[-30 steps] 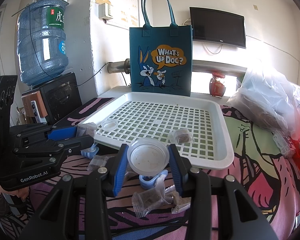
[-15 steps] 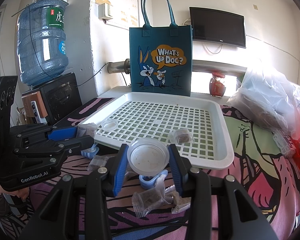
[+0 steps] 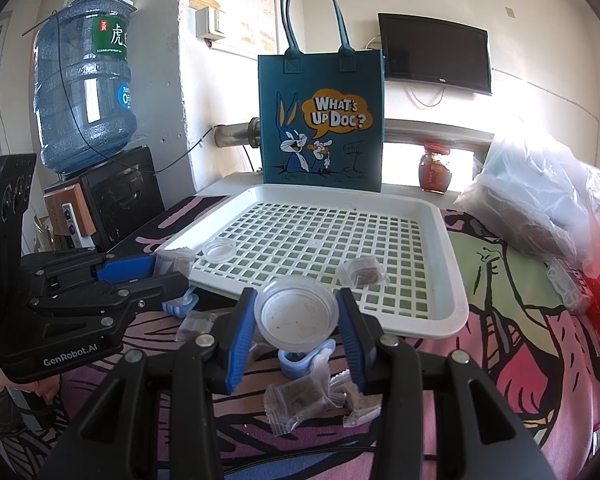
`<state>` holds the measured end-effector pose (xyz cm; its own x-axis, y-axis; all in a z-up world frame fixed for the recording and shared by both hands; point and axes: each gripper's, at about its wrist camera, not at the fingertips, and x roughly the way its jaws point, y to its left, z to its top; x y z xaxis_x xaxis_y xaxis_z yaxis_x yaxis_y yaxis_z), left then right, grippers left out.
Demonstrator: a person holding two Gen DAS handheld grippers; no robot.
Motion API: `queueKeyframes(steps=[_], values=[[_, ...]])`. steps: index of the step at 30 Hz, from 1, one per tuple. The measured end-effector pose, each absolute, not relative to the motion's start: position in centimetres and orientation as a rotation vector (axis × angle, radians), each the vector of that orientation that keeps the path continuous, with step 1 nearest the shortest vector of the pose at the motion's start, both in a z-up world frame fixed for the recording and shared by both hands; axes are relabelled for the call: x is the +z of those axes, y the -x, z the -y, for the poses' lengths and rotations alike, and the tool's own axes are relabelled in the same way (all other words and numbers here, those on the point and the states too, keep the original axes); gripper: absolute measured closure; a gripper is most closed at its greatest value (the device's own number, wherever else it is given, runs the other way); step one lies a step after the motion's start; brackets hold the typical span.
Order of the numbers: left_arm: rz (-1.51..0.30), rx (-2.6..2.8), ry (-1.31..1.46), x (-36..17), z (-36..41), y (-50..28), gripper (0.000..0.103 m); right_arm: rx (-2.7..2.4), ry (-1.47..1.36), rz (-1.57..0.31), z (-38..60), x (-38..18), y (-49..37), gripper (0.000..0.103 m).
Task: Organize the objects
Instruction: 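Hold the clear container in right tool while left tool holds the bag, then place the container on the tray with right tool while left tool releases the bag beside it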
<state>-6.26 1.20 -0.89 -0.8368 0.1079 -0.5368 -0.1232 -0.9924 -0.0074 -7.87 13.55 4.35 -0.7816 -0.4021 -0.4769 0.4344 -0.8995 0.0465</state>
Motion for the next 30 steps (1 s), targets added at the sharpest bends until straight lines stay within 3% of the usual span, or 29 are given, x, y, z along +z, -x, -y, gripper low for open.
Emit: queueKeyframes(steps=[8,19,23,30], values=[[0.056,2.873,0.943,-1.5,0.3,7.3,0.074,-2.586,-0.77,-0.07,-13.9,4.2,8.9,0.064],[0.142,2.826,1.131,-0.3,2.8,11.8,0.074,-2.594,-0.786,-0.108,-16.9,8.6,13.9,0.064],[0.112,2.807,1.171,-0.7,1.3,14.5,0.074,-2.559,-0.908,-0.031,-17.5,8.1,18.3,0.064],[0.094,2.799,1.28,-3.0,-0.2,18.9,0.074,-2.554,-1.138,-0.072,-15.9,4.4,25.5,0.064]])
